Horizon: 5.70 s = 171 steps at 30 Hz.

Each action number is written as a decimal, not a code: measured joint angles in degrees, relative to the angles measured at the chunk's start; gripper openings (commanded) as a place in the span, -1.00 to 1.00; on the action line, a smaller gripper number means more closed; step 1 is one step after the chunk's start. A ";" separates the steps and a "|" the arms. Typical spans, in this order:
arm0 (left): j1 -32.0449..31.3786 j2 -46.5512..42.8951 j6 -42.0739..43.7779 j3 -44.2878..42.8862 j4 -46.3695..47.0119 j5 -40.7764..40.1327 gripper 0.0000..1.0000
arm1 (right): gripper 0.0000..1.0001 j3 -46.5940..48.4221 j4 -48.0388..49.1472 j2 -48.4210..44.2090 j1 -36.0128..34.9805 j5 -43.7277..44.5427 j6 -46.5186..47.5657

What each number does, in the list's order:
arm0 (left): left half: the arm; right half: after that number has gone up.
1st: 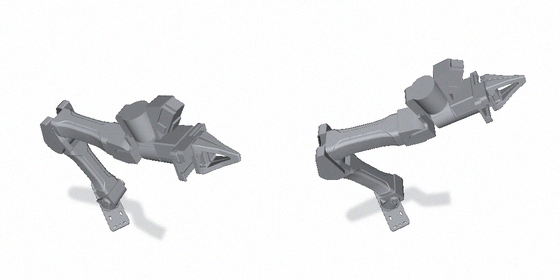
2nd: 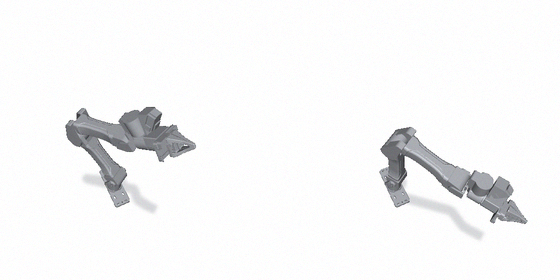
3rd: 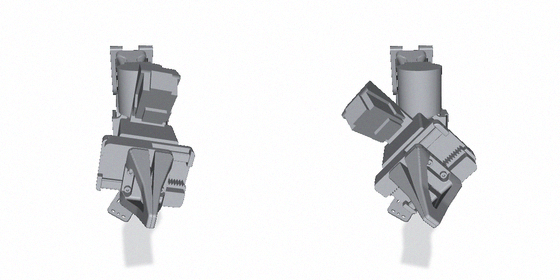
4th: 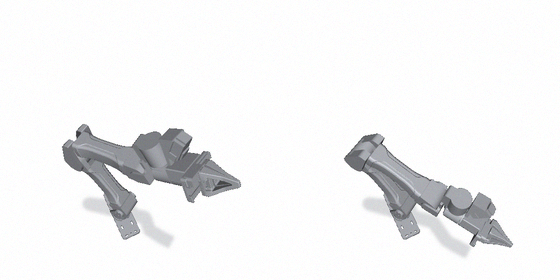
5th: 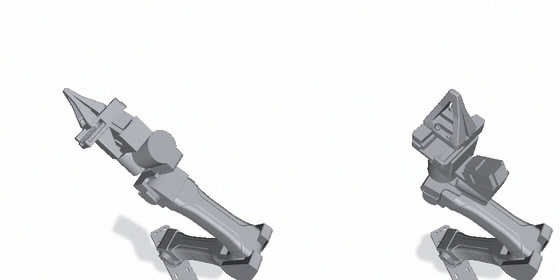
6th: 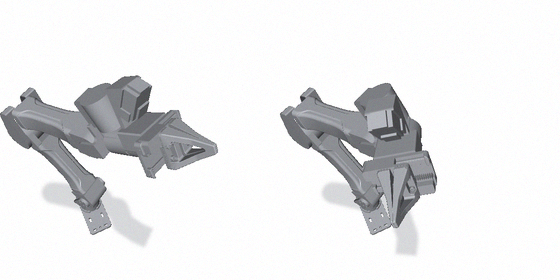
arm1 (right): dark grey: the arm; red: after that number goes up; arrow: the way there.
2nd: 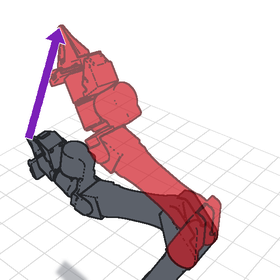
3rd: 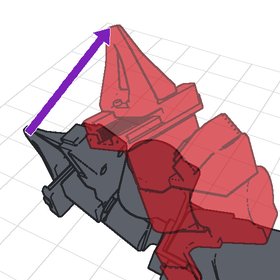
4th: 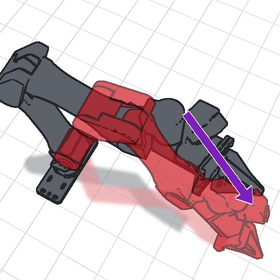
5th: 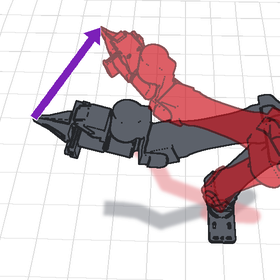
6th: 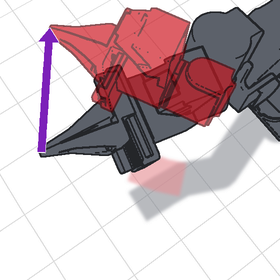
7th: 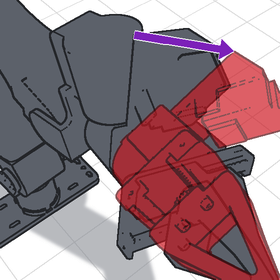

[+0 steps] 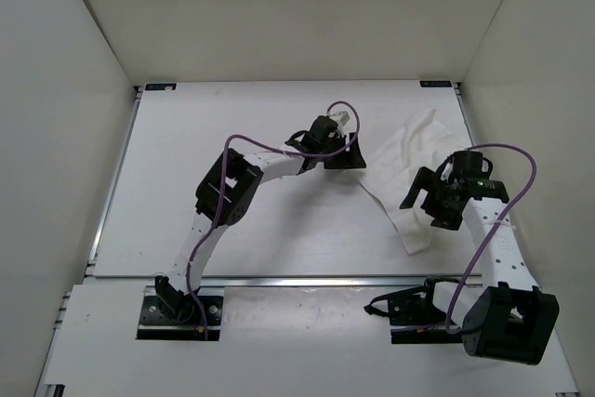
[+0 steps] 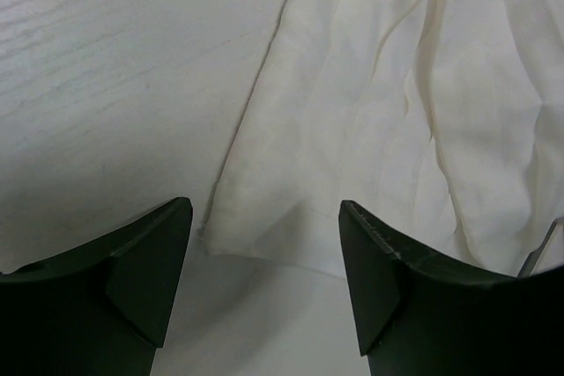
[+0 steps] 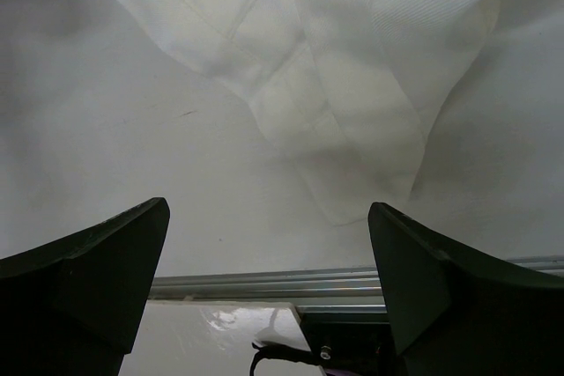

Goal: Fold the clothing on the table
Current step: Move the skirt to the center of the board, then flatten the skirt out

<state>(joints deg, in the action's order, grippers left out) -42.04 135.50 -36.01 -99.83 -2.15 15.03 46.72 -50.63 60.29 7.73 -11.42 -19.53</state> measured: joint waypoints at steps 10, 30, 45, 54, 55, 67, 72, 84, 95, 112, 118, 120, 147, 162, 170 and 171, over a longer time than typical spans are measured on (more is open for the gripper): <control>-0.07 -3.72 0.15 8.28 4.28 1.64 0.22 | 0.82 0.61 -0.02 0.02 -0.63 0.63 -0.48; 0.02 -2.93 -4.92 7.93 2.43 -4.66 -1.00 | 0.72 2.60 -2.19 -0.07 -3.21 1.92 -1.92; 6.45 -28.96 -6.73 41.57 0.24 -14.64 -1.00 | 0.72 1.57 0.26 2.45 -11.58 0.35 -4.17; 6.16 -33.90 -6.25 46.86 -1.55 -14.36 -1.00 | 0.67 -12.00 4.04 2.32 -19.98 -2.84 -7.39; 5.84 -33.99 -5.95 46.86 -1.84 -14.29 -1.00 | 0.61 -13.03 4.70 2.32 -20.90 -2.99 -7.82; 4.98 -35.82 -3.85 47.67 -4.79 -12.68 -1.00 | 0.18 -16.35 11.74 0.44 -19.58 0.57 -13.03; 5.11 -35.85 -3.80 47.67 -4.96 -12.59 -1.00 | 0.05 -16.76 12.57 0.07 -17.22 1.36 -13.75; 5.31 -35.87 -3.89 47.76 -4.83 -12.17 -1.00 | -0.19 -19.06 14.95 1.38 -18.91 -1.55 -14.80; 5.14 -35.87 -3.61 47.71 -5.05 -12.15 -1.00 | -1.00 -21.53 18.01 1.29 -18.29 -3.52 -16.15; 7.82 -49.77 1.11 49.99 -14.95 -13.05 -1.00 | -1.00 2.84 22.56 24.04 -13.16 -5.75 -4.33; 10.19 -51.65 2.19 55.74 -18.67 -11.67 -1.00 | -1.00 4.59 24.76 29.86 -14.69 -8.31 -2.86; 11.26 -52.65 2.21 57.37 -19.30 -11.06 -1.00 | -1.00 4.61 25.09 30.38 -14.75 -8.63 -2.67; 14.21 -49.94 -2.01 60.74 -7.04 -5.42 0.17 | -1.00 4.61 26.45 30.40 -17.46 -10.71 -1.44; 14.58 -45.90 -1.38 58.95 -5.46 -6.49 -1.00 | -1.00 4.79 26.47 29.97 -17.51 -12.87 -0.83; 23.39 -40.70 7.96 34.67 -17.81 -6.78 -1.00 | -1.00 34.53 16.70 41.88 -15.85 -17.64 3.48; 24.59 -38.47 9.14 27.93 -18.27 -6.78 -1.00 | -1.00 43.87 15.41 45.72 -15.43 -18.25 4.17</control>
<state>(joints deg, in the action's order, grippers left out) -17.45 97.03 -26.87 -71.90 -20.43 8.25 90.59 -35.22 106.02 -7.70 -29.67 -15.35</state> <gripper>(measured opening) 0.033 0.027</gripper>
